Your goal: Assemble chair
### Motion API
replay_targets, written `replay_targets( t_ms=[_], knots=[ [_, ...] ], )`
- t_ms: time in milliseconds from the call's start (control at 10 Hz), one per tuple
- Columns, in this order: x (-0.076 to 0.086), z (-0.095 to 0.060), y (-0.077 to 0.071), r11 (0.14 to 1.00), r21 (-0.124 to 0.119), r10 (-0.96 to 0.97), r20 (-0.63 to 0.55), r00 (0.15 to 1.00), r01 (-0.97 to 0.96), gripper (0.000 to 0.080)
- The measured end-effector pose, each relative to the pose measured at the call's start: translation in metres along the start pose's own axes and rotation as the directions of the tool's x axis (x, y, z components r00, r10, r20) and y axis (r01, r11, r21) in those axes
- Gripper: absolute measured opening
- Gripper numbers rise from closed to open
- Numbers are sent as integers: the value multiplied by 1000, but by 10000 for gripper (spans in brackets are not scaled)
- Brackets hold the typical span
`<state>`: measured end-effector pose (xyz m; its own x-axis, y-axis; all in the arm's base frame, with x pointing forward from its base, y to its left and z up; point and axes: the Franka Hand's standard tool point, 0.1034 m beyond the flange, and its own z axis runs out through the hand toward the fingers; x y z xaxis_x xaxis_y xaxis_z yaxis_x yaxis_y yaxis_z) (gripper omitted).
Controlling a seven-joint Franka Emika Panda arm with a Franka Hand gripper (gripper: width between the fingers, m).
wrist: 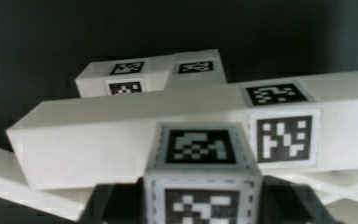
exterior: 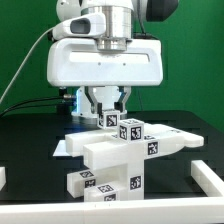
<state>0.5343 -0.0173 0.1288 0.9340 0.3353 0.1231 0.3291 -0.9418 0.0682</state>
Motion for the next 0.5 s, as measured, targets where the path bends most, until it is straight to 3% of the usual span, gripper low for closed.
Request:
replay_targets(
  t_ms=[100,200,300,500],
  knots=[
    [0,0,0,1000,0,0,0,1000,0,282],
    [0,0,0,1000,0,0,0,1000,0,481],
    [0,0,0,1000,0,0,0,1000,0,592],
    [0,0,0,1000,0,0,0,1000,0,638]
  ],
)
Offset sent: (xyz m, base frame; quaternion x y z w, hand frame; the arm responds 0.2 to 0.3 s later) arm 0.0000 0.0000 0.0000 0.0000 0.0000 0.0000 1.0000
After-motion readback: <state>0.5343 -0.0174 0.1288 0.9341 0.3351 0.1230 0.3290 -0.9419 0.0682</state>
